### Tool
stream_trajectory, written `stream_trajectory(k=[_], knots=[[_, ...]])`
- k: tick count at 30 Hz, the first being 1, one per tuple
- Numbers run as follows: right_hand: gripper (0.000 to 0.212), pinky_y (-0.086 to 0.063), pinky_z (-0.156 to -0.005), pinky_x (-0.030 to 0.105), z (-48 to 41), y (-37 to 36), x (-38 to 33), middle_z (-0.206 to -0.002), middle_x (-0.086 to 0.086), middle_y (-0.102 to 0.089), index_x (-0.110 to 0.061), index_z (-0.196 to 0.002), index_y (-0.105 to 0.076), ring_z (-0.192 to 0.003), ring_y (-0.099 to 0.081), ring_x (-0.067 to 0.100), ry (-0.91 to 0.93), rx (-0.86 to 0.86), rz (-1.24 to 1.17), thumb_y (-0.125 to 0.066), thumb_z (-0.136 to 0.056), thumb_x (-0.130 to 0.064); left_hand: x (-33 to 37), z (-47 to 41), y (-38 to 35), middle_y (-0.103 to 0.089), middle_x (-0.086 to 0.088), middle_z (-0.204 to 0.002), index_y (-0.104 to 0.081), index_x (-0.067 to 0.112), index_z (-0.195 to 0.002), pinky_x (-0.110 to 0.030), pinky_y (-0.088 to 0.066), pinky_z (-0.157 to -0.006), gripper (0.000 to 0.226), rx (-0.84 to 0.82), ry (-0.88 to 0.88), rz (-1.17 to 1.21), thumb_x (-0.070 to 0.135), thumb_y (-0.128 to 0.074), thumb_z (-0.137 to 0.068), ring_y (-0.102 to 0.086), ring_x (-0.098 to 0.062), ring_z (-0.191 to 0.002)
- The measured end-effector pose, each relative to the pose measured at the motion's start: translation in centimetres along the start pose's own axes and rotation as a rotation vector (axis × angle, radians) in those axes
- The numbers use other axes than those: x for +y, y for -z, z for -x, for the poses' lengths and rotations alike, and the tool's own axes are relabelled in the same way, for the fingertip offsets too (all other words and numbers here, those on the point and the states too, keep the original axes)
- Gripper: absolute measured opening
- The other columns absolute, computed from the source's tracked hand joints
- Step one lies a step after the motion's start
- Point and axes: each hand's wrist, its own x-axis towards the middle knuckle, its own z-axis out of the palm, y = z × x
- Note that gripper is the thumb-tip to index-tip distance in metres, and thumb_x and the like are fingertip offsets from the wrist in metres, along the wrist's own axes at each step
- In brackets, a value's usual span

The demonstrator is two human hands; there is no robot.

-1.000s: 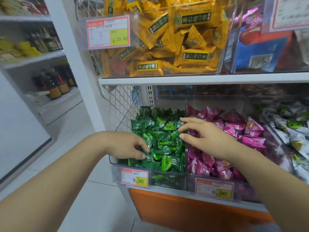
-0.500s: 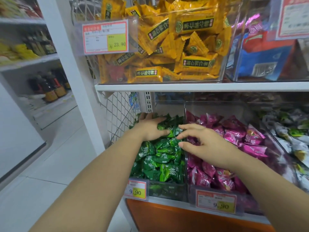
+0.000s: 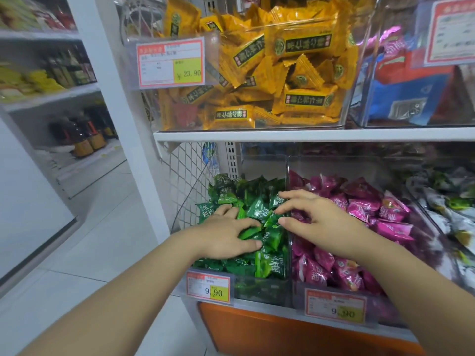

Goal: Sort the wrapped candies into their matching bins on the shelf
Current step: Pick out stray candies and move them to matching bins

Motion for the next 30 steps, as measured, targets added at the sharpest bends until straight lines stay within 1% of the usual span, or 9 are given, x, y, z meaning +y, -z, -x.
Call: stream_trajectory(k=[3,5,7,12,16,20,23,26,30], knots=[[0.019,-0.026,-0.099,0.017,0.1,-0.1,0.0,-0.141,-0.022,-0.036,-0.037,-0.108,-0.062,-0.122,-0.036,-0.005,0.001,-0.004,-0.003,-0.056,-0.091,-0.038,-0.4,1.2,-1.1,0.003,0.000,-0.160,-0.016,0.050,-0.144,-0.050,-0.004,-0.118,0.060,-0.002,-0.023,0.011,0.065,-0.036,-0.090,0.021,-0.022,-0.144],[0.017,-0.025,-0.100,0.018,0.1,-0.1,0.1,-0.140,-0.022,-0.037,-0.038,-0.107,-0.062,-0.125,-0.037,-0.004,0.004,0.001,-0.006,-0.056,-0.090,-0.038,-0.6,2.0,-1.6,0.003,0.010,-0.159,-0.013,0.050,-0.145,-0.048,-0.001,-0.119,0.062,0.007,-0.043,0.005,0.065,-0.036,-0.090,0.024,-0.019,-0.142],[0.015,-0.025,-0.101,0.018,0.1,-0.2,0.1,-0.139,-0.023,-0.037,-0.040,-0.105,-0.061,-0.126,-0.037,-0.003,0.003,-0.001,-0.009,-0.056,-0.090,-0.038,-0.7,2.6,-1.9,0.002,0.015,-0.157,-0.009,0.050,-0.146,-0.047,0.002,-0.119,0.062,0.008,-0.053,-0.015,0.064,-0.036,-0.091,0.027,-0.018,-0.141],[0.015,-0.024,-0.101,0.017,0.1,-0.1,0.1,-0.140,-0.023,-0.037,-0.040,-0.105,-0.060,-0.124,-0.036,-0.006,0.008,-0.006,-0.012,-0.056,-0.090,-0.038,-0.9,3.9,-2.2,0.003,0.013,-0.158,-0.003,0.048,-0.147,-0.045,0.007,-0.117,0.059,-0.042,-0.059,0.009,0.059,-0.030,-0.095,0.036,-0.015,-0.136],[0.017,-0.024,-0.104,0.019,0.1,-0.1,0.0,-0.142,-0.022,-0.036,-0.038,-0.107,-0.061,-0.126,-0.035,-0.003,0.006,-0.005,-0.007,-0.055,-0.091,-0.037,-1.3,4.0,-2.1,0.001,0.017,-0.157,-0.002,0.049,-0.147,-0.043,0.008,-0.116,0.053,-0.052,-0.062,0.037,0.051,-0.027,-0.099,0.034,-0.015,-0.138],[0.018,-0.024,-0.102,0.019,0.1,-0.2,0.0,-0.142,-0.021,-0.037,-0.036,-0.107,-0.063,-0.126,-0.036,-0.004,0.007,0.004,-0.011,-0.056,-0.091,-0.037,-1.4,2.3,-2.0,0.010,0.013,-0.158,0.002,0.053,-0.144,-0.053,0.003,-0.117,0.059,-0.049,-0.026,-0.021,0.056,-0.032,-0.096,0.033,-0.022,-0.139],[0.018,-0.027,-0.103,0.020,0.0,-0.3,0.1,-0.141,-0.021,-0.037,-0.037,-0.107,-0.063,-0.128,-0.037,-0.002,0.009,0.014,-0.003,-0.056,-0.091,-0.037,-0.7,0.2,-1.9,0.015,0.009,-0.158,-0.001,0.051,-0.146,-0.059,0.001,-0.115,0.064,-0.012,0.002,-0.059,0.061,-0.036,-0.093,0.032,-0.027,-0.139],[0.017,-0.029,-0.105,0.022,0.0,-0.3,0.0,-0.141,-0.021,-0.037,-0.037,-0.106,-0.063,-0.127,-0.038,-0.001,0.008,0.016,0.004,-0.056,-0.090,-0.037,-0.3,-2.0,-1.5,0.011,0.002,-0.159,-0.004,0.048,-0.147,-0.060,0.003,-0.114,0.073,0.039,0.014,-0.094,0.069,-0.039,-0.087,0.029,-0.029,-0.140],[0.019,-0.028,-0.104,0.021,0.0,-0.2,0.1,-0.143,-0.021,-0.036,-0.036,-0.108,-0.063,-0.128,-0.039,0.000,0.010,0.016,0.016,-0.056,-0.090,-0.038,-1.0,-4.6,-1.0,0.004,0.003,-0.160,-0.005,0.045,-0.148,-0.060,-0.002,-0.113,0.082,0.196,0.098,-0.070,0.073,-0.044,-0.081,0.015,-0.031,-0.144]])
